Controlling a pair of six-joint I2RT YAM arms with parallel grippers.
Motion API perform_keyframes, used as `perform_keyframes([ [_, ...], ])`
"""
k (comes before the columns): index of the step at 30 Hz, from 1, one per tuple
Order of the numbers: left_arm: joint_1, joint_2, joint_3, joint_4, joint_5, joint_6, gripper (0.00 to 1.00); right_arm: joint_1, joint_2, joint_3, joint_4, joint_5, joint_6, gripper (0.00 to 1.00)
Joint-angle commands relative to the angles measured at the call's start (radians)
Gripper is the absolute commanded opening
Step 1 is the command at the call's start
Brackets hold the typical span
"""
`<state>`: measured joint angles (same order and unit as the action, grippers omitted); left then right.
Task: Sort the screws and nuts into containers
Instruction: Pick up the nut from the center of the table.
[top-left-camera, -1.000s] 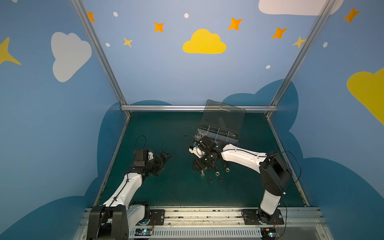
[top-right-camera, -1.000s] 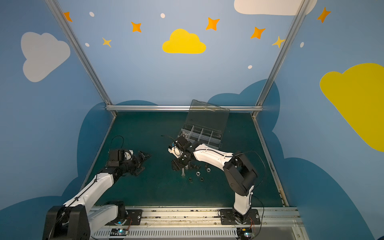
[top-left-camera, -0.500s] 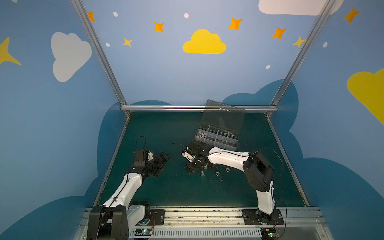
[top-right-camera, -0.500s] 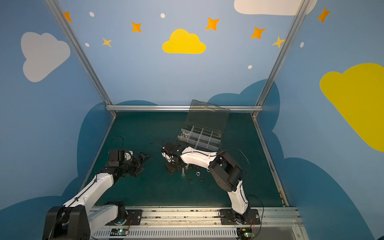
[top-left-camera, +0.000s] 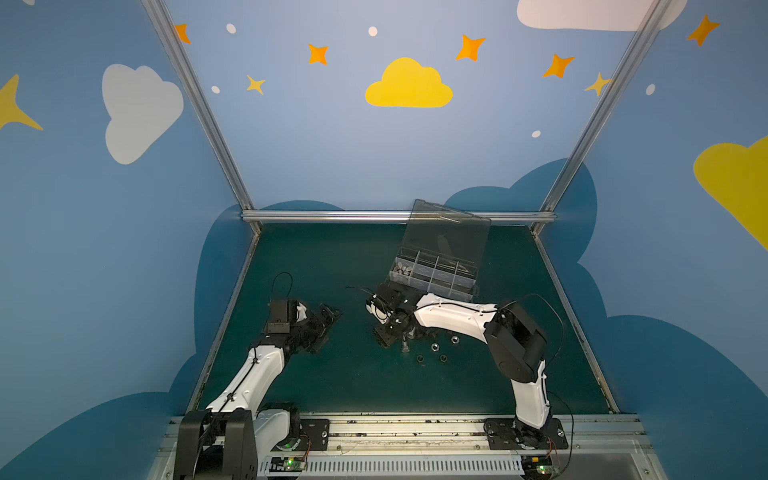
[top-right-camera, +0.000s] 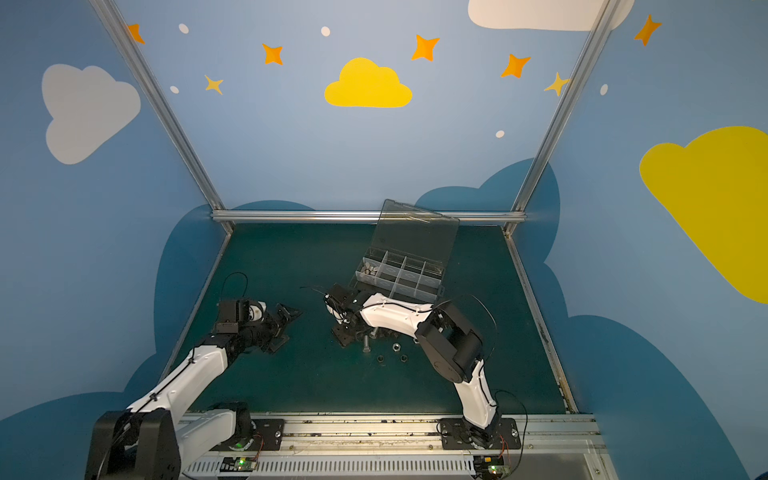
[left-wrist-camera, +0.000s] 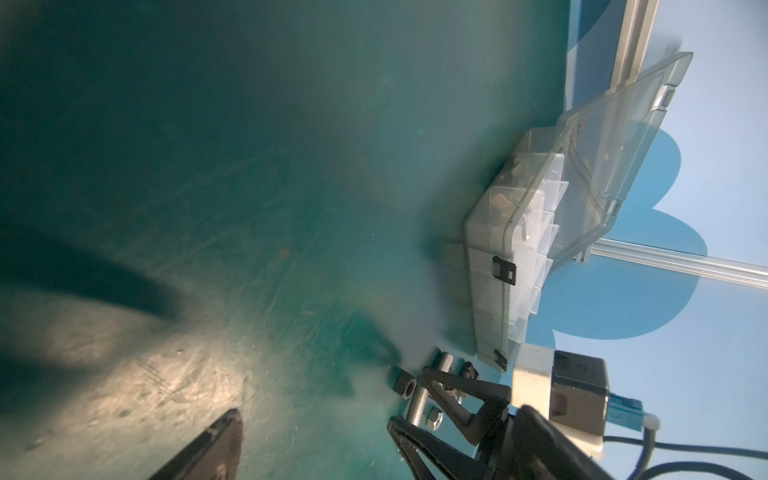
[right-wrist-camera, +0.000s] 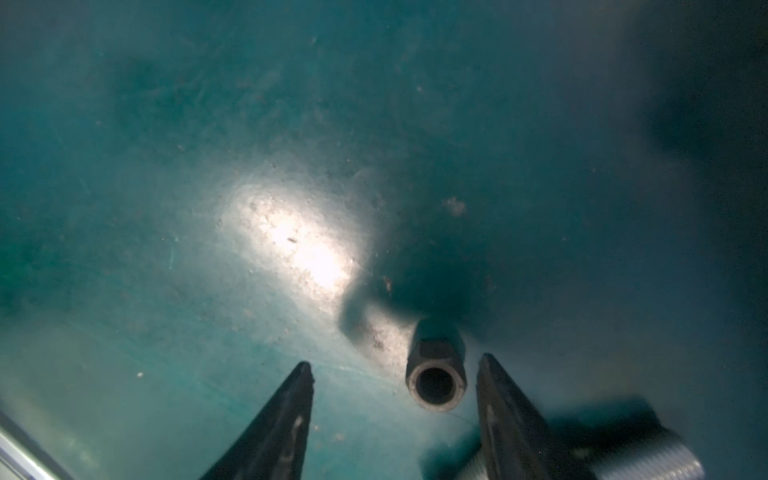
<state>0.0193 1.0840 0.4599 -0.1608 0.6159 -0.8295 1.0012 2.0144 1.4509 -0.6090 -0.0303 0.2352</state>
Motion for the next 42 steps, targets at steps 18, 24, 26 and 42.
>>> perform_keyframes([
  [18, 0.001, -0.016, 0.016, -0.011, -0.004, 0.015, 1.00, 0.001, 0.018, -0.026, -0.027, 0.028, 0.029, 0.49],
  [24, 0.002, -0.017, 0.016, -0.012, -0.005, 0.013, 1.00, -0.001, 0.027, -0.035, -0.027, 0.038, 0.029, 0.47],
  [26, 0.002, -0.017, 0.017, -0.009, -0.005, 0.013, 1.00, -0.001, 0.033, -0.034, -0.027, 0.038, 0.029, 0.47],
  [42, 0.002, -0.020, 0.016, -0.014, -0.007, 0.012, 1.00, -0.002, 0.049, -0.032, -0.034, 0.050, 0.024, 0.26],
])
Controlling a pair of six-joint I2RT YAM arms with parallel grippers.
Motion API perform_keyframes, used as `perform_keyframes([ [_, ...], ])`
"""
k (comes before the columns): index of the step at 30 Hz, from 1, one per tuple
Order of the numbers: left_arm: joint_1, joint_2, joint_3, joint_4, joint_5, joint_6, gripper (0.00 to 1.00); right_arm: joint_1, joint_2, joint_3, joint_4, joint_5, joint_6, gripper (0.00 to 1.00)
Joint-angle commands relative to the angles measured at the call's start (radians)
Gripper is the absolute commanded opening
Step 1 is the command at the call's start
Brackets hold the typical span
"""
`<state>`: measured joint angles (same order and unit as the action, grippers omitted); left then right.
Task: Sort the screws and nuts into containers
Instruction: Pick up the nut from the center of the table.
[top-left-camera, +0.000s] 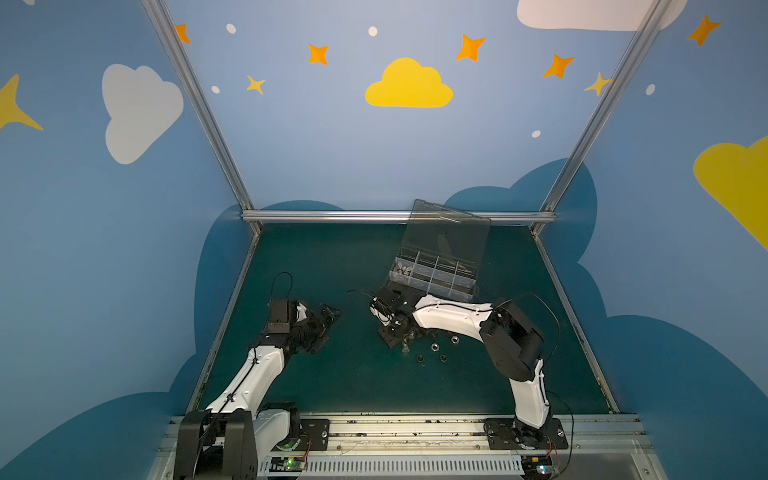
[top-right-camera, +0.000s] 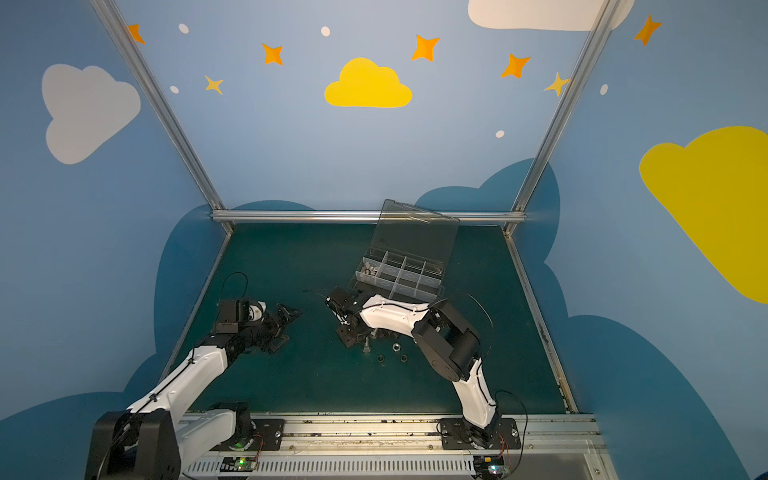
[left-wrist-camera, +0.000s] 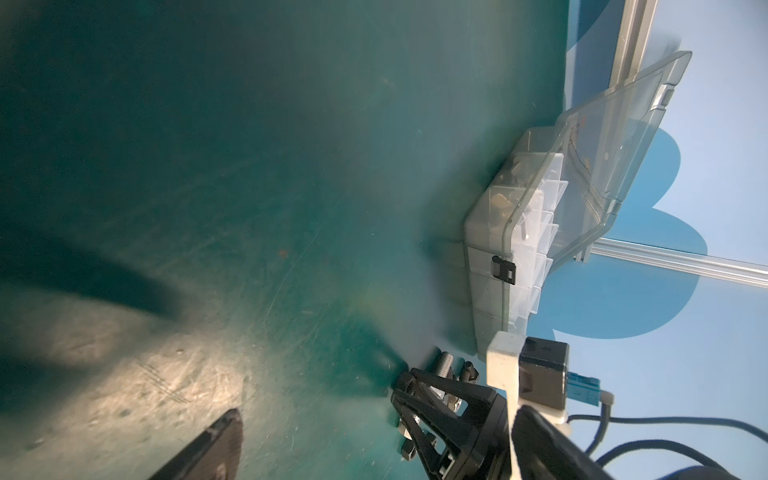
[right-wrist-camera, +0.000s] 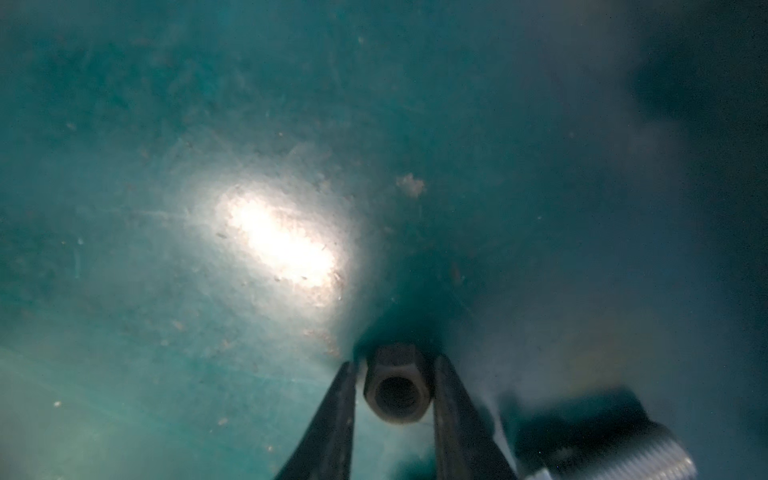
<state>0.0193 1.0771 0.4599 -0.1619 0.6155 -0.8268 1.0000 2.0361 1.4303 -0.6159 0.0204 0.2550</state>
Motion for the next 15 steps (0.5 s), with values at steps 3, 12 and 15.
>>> perform_keyframes([
  [3, 0.000, -0.013, 0.016, -0.014, -0.007, 0.011, 1.00, 0.000, 0.017, -0.014, -0.027, 0.005, 0.006, 0.19],
  [12, 0.001, -0.021, 0.016, -0.018, -0.007, 0.011, 1.00, -0.027, -0.041, -0.017, -0.009, -0.028, -0.033, 0.08],
  [15, 0.001, -0.023, 0.016, -0.020, -0.006, 0.011, 1.00, -0.050, -0.075, -0.014, 0.004, -0.062, -0.053, 0.06],
])
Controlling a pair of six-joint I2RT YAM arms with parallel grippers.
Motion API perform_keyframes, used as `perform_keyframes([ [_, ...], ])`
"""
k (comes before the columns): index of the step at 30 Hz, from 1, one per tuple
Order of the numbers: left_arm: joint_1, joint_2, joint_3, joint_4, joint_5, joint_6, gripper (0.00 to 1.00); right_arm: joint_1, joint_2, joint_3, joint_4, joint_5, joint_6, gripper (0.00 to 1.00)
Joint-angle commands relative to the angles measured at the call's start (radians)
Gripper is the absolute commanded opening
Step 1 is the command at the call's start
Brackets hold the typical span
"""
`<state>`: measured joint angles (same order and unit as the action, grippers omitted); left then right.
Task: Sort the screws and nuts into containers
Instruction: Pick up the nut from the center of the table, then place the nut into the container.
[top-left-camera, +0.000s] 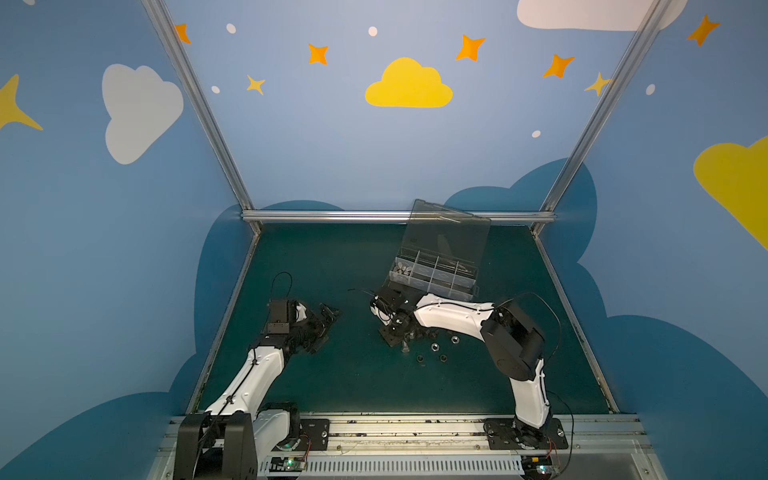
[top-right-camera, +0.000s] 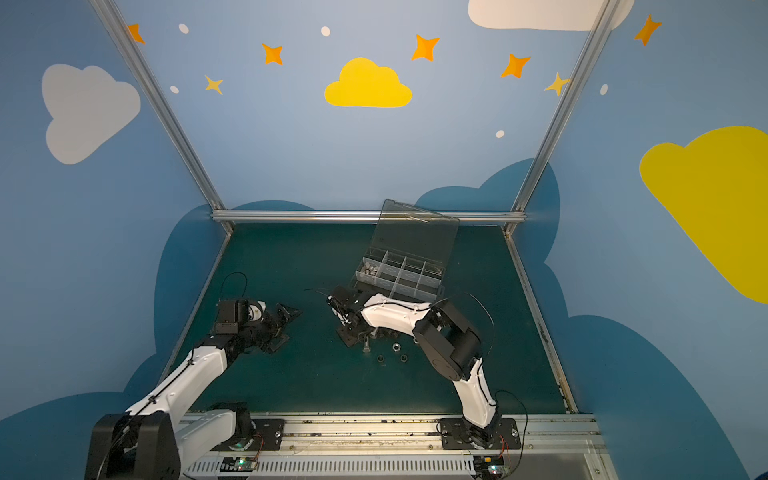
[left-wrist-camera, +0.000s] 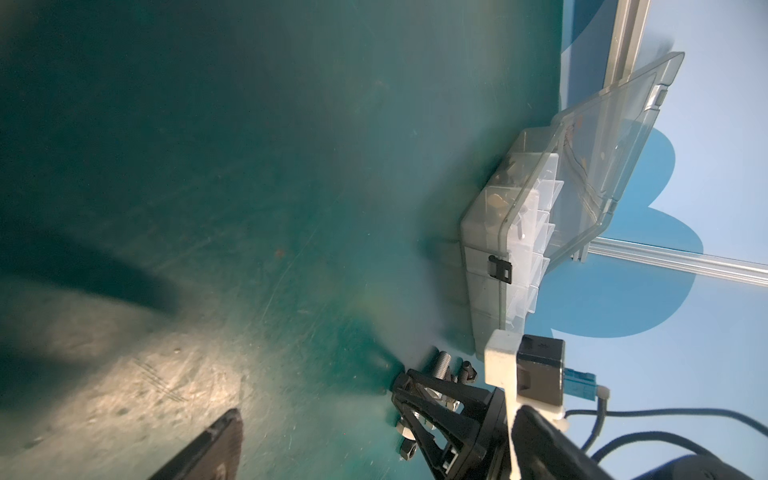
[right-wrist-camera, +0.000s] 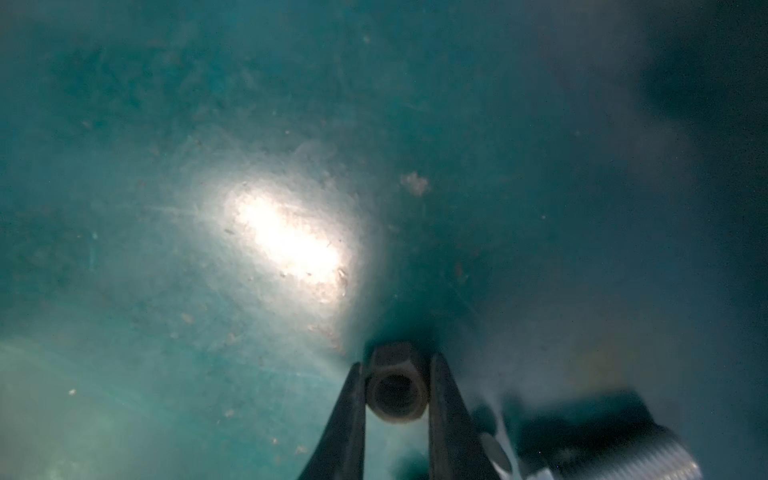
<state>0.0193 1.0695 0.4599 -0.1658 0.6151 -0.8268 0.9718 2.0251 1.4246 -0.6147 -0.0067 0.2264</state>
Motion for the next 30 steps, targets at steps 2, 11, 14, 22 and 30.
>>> perform_keyframes([
  [2, 0.002, -0.017, 0.016, -0.018, -0.007, 0.011, 1.00, -0.042, -0.086, 0.001, 0.000, -0.052, -0.040, 0.05],
  [11, 0.001, -0.021, 0.017, -0.020, -0.007, 0.008, 1.00, -0.190, -0.134, 0.125, -0.041, -0.019, -0.116, 0.05],
  [14, 0.001, -0.021, 0.017, -0.019, -0.008, 0.005, 1.00, -0.255, -0.108, 0.196, -0.063, 0.013, -0.135, 0.06],
  [22, 0.002, -0.028, 0.018, -0.013, -0.008, -0.006, 1.00, -0.399, 0.011, 0.366, -0.092, 0.030, -0.141, 0.06],
  [30, 0.002, -0.033, 0.017, -0.012, -0.011, -0.014, 1.00, -0.444, 0.106, 0.445, -0.109, 0.010, -0.124, 0.07],
])
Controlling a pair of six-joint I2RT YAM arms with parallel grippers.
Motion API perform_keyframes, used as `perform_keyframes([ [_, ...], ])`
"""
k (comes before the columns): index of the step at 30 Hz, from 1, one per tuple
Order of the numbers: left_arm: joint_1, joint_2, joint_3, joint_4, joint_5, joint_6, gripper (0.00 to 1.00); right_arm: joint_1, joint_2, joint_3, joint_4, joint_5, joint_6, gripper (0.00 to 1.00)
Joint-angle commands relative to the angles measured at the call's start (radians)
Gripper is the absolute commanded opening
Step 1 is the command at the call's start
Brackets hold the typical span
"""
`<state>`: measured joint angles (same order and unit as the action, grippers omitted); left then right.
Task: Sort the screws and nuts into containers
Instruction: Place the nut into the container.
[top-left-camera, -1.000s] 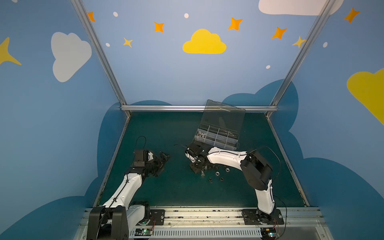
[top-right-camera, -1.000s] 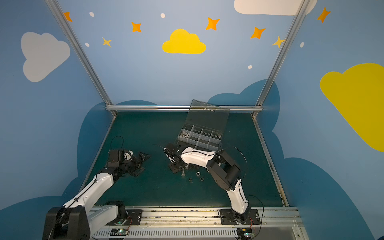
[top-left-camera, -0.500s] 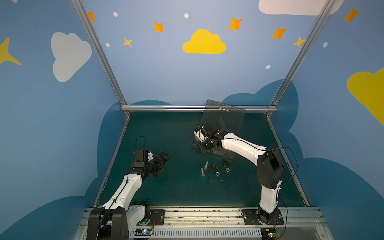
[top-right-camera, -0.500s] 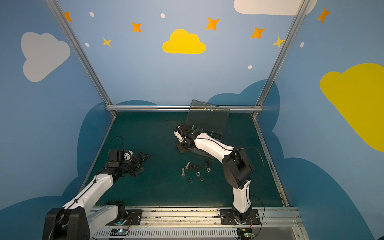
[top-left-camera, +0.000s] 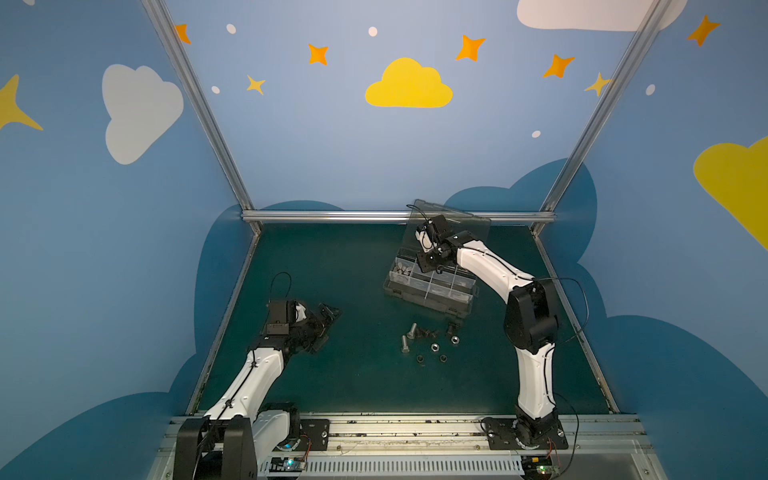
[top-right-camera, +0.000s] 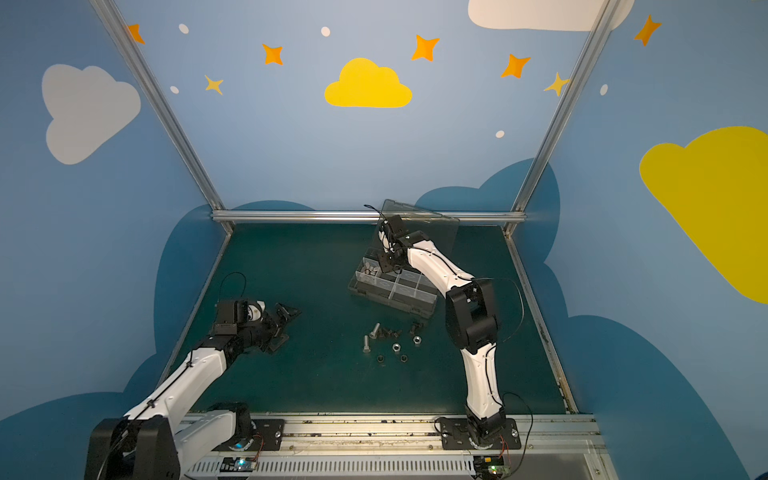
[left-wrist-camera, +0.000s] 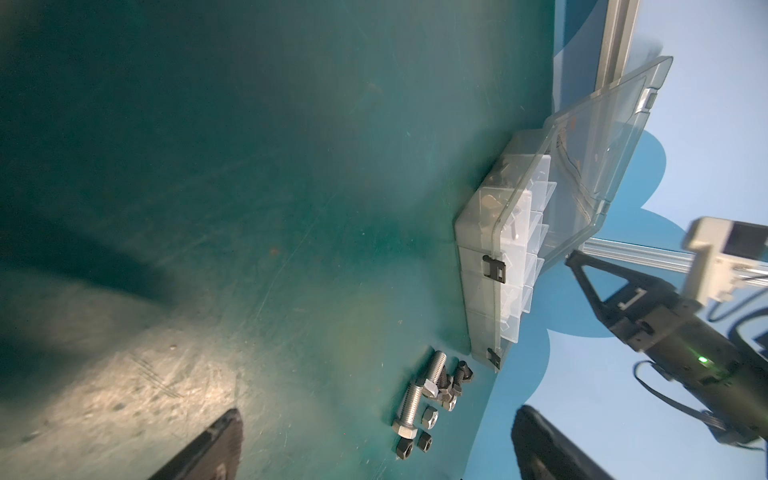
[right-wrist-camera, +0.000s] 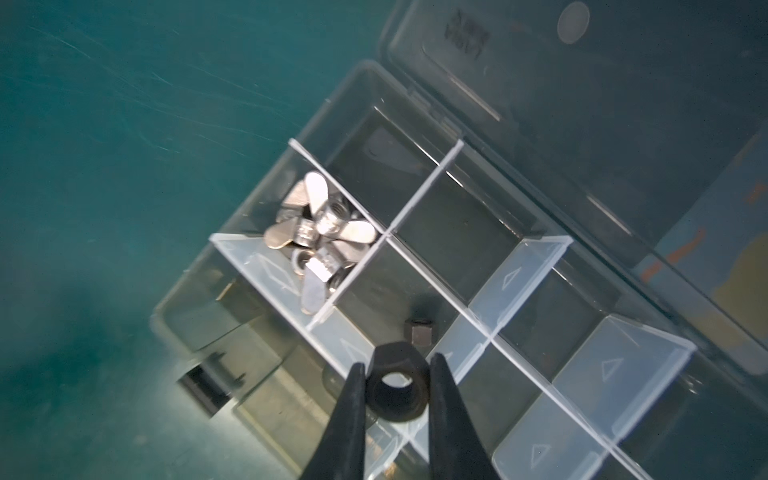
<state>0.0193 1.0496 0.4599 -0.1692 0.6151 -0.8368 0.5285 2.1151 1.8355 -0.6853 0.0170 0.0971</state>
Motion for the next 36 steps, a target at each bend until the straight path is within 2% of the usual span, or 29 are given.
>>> perform_keyframes([
  [1, 0.001, -0.014, 0.017, -0.009, -0.011, -0.005, 1.00, -0.001, 0.022, 0.035, -0.038, -0.015, 0.006, 0.07],
  [10, 0.002, -0.002, 0.028, -0.006, -0.008, -0.002, 1.00, -0.002, 0.053, 0.031, -0.039, -0.017, 0.009, 0.10],
  [14, 0.002, 0.000, 0.028, -0.005, -0.007, -0.002, 1.00, -0.002, 0.060, 0.033, -0.040, -0.017, 0.008, 0.18],
  [16, 0.001, -0.003, 0.027, -0.006, -0.005, -0.003, 1.00, -0.002, 0.061, 0.038, -0.043, -0.017, 0.008, 0.28],
  [19, 0.002, -0.010, 0.024, -0.007, -0.008, -0.007, 1.00, -0.002, 0.052, 0.047, -0.047, -0.022, 0.002, 0.36],
  [22, 0.002, -0.014, 0.024, -0.008, -0.008, -0.009, 1.00, -0.002, 0.030, 0.049, -0.049, -0.032, -0.007, 0.40],
  [28, 0.001, -0.010, 0.020, -0.002, -0.009, -0.013, 1.00, 0.001, -0.078, 0.008, -0.059, -0.075, -0.032, 0.46],
  [36, -0.001, 0.021, 0.020, 0.029, 0.007, -0.012, 1.00, 0.023, -0.336, -0.222, -0.049, -0.190, -0.011, 0.55],
])
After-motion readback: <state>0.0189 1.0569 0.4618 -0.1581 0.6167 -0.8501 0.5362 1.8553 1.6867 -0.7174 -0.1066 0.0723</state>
